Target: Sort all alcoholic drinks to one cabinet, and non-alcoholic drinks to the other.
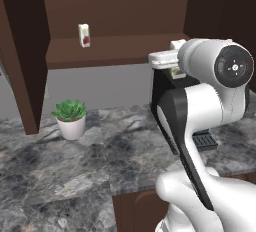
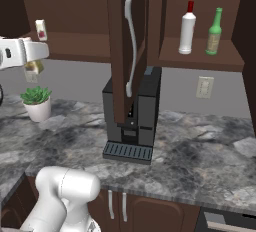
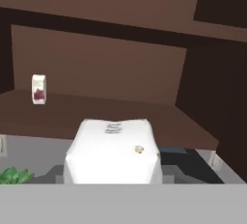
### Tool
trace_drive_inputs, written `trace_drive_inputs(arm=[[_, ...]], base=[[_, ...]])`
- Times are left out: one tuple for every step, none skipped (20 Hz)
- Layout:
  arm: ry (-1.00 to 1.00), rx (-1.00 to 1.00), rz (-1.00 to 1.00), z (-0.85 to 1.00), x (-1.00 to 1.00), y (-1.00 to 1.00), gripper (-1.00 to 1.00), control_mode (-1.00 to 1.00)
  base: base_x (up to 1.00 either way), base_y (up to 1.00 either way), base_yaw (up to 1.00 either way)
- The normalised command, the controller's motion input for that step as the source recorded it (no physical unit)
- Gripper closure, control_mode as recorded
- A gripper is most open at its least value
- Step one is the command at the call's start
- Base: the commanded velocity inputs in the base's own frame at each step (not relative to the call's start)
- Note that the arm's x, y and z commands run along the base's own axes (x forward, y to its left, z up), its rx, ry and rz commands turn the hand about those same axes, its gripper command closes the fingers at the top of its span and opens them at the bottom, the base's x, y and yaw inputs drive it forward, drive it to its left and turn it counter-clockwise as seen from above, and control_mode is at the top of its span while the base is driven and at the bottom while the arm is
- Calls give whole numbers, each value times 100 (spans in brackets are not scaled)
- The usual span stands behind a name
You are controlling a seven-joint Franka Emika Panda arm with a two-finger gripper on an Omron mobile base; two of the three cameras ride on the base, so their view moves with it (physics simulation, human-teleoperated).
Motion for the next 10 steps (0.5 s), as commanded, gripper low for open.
trace_drive_inputs(arm=[[0, 3, 0, 0, 17, -11, 100, -100], [0, 2, 0, 0, 18, -10, 100, -100], [0, 2, 0, 0, 18, -10, 100, -100], [0, 2, 0, 0, 18, -8, 100, -100], [0, 2, 0, 0, 19, -8, 100, -100], [0, 2, 0, 0, 19, -6, 100, -100], [0, 2, 0, 0, 20, -6, 100, -100], [0, 2, 0, 1, 21, -5, 100, -100], [0, 2, 0, 2, 22, -4, 100, -100], [0, 2, 0, 4, 20, -4, 100, -100]], base=[[0, 0, 0], [0, 0, 0], [0, 0, 0], [0, 0, 0], [0, 0, 0], [0, 0, 0], [0, 0, 0], [0, 0, 0], [0, 0, 0], [0, 0, 0]])
